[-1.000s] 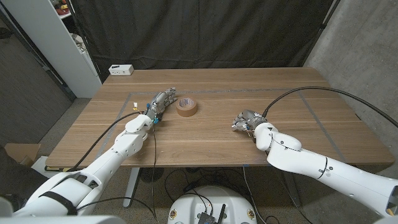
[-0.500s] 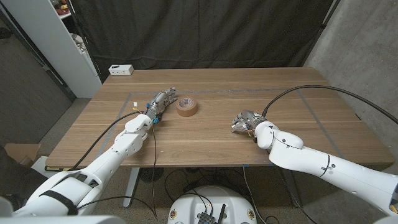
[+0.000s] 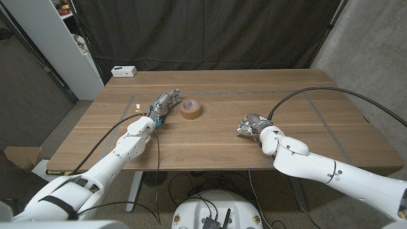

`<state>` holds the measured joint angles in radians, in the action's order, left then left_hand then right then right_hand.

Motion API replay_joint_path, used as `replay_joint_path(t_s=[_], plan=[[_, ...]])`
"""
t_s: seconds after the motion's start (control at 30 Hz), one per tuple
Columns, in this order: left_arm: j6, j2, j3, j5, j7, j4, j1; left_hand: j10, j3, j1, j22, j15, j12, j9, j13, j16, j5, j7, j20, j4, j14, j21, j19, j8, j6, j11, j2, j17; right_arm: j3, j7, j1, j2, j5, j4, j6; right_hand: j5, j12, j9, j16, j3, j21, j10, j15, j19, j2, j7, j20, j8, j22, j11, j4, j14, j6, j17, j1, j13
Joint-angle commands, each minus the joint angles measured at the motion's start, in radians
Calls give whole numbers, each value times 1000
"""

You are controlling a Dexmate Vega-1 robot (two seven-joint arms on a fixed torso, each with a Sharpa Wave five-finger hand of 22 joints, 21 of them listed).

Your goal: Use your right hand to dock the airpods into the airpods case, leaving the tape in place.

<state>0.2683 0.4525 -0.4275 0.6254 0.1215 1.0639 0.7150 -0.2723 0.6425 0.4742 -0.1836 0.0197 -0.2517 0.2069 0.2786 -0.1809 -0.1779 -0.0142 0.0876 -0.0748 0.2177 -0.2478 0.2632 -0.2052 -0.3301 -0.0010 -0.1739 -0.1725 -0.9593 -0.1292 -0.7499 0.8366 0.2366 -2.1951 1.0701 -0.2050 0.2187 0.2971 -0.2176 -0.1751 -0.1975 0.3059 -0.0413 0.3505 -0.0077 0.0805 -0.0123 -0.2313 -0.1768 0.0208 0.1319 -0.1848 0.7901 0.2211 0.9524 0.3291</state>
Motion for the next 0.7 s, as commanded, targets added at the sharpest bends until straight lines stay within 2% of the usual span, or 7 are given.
replay_joint_path(t_s=[0.03,0.33,0.7], plan=[[-6,5,-1,-3,-7,20,9,-1,5,-2,-3,1,1,3,2,-1,-6,-6,4,-5,2,3,7,4,-2,-7,-2,0,8,-48,-23,-6,19,-8,15,0,9,2,-7,-4,-7,17,-65,14,0,-6,-1,-10,0,2,-9,-16,16,2,-15,1],[-9,9,-4,-8,-12,28,12,0,5,-2,-3,1,2,3,2,-1,-6,-5,5,-5,1,4,6,4,-2,-8,-2,0,9,-52,-22,-18,11,-9,30,0,12,4,-9,-6,-8,25,-64,20,0,-26,-1,-16,0,-3,-8,-25,32,1,-19,0],[-23,15,-10,-19,-26,39,14,-1,4,-1,-3,1,2,3,2,-1,-6,-6,9,-6,0,6,6,4,-2,-6,-2,0,-3,-36,0,-25,-17,-4,48,3,10,1,-7,0,-5,22,-61,14,-5,-35,-6,-16,-1,-5,-13,-20,41,2,-38,-1]])
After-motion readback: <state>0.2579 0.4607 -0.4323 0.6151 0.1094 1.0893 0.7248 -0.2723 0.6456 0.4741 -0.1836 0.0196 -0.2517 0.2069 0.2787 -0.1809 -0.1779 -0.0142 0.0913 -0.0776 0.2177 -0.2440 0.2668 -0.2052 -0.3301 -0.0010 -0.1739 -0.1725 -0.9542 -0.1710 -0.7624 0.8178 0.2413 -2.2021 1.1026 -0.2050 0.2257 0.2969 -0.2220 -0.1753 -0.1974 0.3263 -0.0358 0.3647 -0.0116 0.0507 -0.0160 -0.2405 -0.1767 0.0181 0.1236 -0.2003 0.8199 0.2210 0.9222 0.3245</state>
